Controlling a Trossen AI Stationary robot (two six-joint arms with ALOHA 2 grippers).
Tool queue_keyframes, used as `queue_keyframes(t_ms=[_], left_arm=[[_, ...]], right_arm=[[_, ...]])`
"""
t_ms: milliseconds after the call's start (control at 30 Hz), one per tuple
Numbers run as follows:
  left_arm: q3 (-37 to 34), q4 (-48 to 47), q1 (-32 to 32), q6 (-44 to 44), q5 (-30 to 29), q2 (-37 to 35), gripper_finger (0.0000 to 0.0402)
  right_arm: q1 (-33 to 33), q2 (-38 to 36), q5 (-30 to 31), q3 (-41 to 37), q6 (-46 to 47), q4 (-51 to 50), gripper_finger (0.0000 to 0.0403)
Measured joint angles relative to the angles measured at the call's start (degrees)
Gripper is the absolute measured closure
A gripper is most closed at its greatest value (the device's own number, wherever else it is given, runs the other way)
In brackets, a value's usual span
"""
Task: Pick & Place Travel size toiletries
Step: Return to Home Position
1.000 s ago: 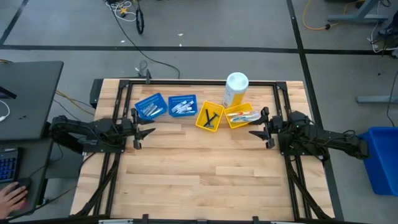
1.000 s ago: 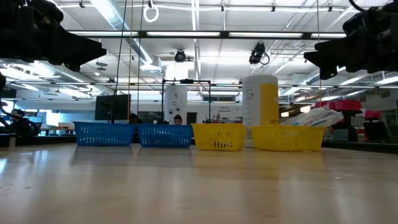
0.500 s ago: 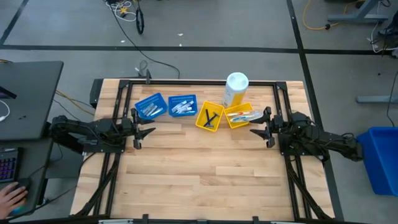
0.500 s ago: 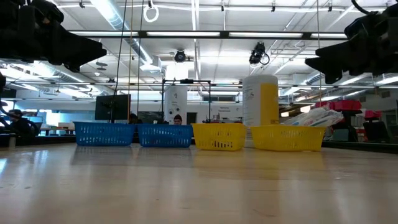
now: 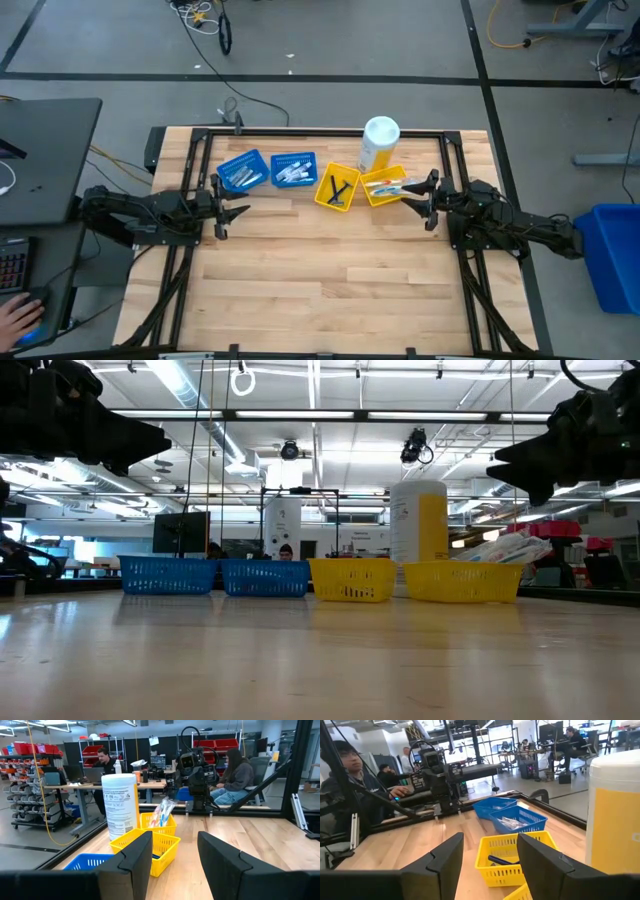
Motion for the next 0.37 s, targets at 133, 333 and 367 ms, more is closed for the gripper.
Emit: queue_keyframes(t_ms=[133, 333, 367], left_arm=[[0.0, 0.0, 0.0, 0.0, 0.0, 0.0, 0.0237], [0.0, 0.0, 0.0, 0.0, 0.0, 0.0, 0.0237], [0.0, 0.0, 0.0, 0.0, 0.0, 0.0, 0.0237]], right_arm=[[0.0, 0.0, 0.0, 0.0, 0.1, 0.0, 0.0215], [0.0, 0.0, 0.0, 0.0, 0.1, 0.0, 0.0224], [0.0, 0.0, 0.0, 0.0, 0.1, 0.0, 0.0225]])
